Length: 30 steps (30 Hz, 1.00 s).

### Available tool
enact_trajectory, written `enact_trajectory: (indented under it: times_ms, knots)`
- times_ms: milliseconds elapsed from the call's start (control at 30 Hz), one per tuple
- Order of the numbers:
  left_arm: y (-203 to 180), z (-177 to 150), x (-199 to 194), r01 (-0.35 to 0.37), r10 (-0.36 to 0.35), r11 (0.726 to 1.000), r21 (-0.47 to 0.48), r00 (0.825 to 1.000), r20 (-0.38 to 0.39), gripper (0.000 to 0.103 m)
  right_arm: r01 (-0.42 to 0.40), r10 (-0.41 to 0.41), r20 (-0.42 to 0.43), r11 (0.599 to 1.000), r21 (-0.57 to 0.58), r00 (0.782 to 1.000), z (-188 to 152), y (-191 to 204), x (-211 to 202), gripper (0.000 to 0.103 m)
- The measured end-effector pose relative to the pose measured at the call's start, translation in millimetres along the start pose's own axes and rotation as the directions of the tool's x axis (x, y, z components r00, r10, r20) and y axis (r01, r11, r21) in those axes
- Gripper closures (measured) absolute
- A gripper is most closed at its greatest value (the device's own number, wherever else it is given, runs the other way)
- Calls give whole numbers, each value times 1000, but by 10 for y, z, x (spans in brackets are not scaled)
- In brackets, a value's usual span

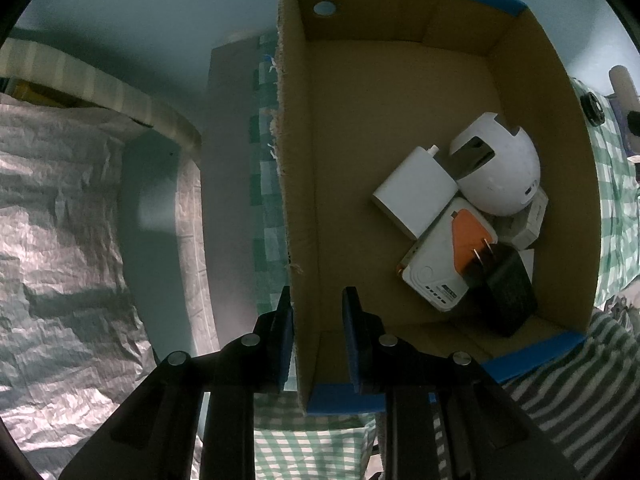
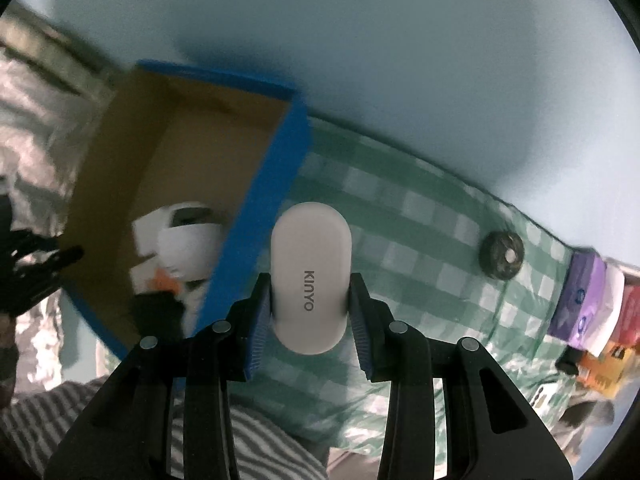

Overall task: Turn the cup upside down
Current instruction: 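Carry the Kinyo case into the box and release it from the right gripper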

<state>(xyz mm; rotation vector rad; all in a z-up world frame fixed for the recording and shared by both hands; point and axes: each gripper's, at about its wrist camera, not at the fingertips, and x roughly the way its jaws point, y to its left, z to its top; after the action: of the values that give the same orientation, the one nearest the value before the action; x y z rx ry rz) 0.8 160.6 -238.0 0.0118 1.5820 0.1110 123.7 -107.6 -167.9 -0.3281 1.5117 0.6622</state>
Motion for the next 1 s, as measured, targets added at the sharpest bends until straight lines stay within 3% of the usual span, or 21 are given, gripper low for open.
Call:
enact_trajectory:
  times_ms: [500, 1000]
  knots:
    - [-15, -12, -5, 6, -6, 999, 33, 1000, 6, 81, -75, 64, -68, 981, -178, 996, -25, 1029, 270, 67]
    - [-32, -27, -34, 15, -15, 998, 58, 1000, 13, 81, -68, 43, -138, 981, -181, 990, -124, 1181, 664, 67]
